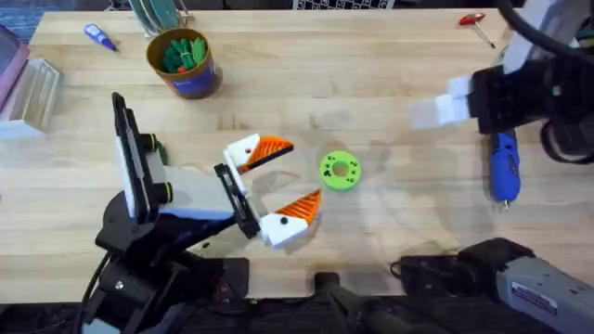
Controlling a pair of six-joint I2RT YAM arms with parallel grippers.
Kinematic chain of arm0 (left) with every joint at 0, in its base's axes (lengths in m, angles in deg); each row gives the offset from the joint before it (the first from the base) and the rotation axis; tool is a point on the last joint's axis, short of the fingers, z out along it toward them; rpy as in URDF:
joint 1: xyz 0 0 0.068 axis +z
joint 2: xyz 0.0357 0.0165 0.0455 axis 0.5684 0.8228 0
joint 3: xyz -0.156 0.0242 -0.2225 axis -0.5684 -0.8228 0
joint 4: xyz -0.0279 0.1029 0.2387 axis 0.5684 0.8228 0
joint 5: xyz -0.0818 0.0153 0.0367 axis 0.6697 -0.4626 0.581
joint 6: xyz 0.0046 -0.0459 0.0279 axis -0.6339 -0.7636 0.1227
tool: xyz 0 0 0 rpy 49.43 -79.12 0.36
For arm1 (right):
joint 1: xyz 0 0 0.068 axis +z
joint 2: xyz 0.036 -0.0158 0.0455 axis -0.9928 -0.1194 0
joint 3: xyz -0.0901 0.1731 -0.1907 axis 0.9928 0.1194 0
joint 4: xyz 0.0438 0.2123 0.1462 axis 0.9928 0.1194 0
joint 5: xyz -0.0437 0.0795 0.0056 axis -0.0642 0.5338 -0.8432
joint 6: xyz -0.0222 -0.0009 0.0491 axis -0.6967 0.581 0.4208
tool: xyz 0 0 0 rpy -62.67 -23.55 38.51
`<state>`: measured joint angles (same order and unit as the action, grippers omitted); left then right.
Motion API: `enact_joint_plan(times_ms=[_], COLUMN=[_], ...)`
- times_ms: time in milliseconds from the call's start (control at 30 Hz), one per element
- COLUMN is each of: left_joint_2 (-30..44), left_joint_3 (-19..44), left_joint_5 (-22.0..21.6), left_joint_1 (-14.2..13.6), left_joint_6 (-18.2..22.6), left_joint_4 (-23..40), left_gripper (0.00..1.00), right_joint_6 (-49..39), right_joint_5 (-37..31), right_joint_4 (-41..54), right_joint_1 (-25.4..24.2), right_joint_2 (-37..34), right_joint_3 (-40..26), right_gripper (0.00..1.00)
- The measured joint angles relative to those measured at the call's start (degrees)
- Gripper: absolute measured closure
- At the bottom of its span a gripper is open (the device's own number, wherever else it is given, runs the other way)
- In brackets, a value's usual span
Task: Pick up the gripper from the table and insert it into the empty holder that is missing its gripper. Then pick up a screw, insert it into the mounting hole, and use the screwdriver to tighten it. Finally, clean up the table by picking up the vegetable and placing it into the bucket.
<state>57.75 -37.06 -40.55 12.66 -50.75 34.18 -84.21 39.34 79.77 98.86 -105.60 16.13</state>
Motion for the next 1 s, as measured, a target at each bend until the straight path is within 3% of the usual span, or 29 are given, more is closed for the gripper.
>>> enact_joint_plan(times_ms=[133, 300, 633, 867, 1000], left_joint_2=[0.0, 0.0, 0.0, 0.0, 0.0], left_joint_3=[0.0, 0.0, 0.0, 0.0, 0.0], left_joint_5=[0.0, 0.0, 0.02, 0.02, 0.02], left_joint_1=[0.0, 0.0, 0.0, 0.0, 0.0], left_joint_6=[0.0, 0.0, 0.0, 0.0, 0.0], left_joint_4=[0.0, 0.0, 0.02, 0.0, 0.0], left_gripper=[0.091, 0.091, 0.091, 0.091, 0.091], right_joint_6=[-1.42, 0.18, 4.21, 6.03, 6.65], right_joint_5=[8.3, 12.55, 14.27, 14.02, 14.0], right_joint_4=[-0.52, -4.84, -22.1, -27.74, -28.5], right_joint_1=[2.28, 7.25, 19.41, 21.15, 21.23], right_joint_2=[-0.29, -0.38, -3.83, -12.98, -16.6], right_joint_3=[1.47, 9.03, 20.2, 21.11, 21.16], right_gripper=[0.087, 0.091, 0.268, 0.521, 0.565])
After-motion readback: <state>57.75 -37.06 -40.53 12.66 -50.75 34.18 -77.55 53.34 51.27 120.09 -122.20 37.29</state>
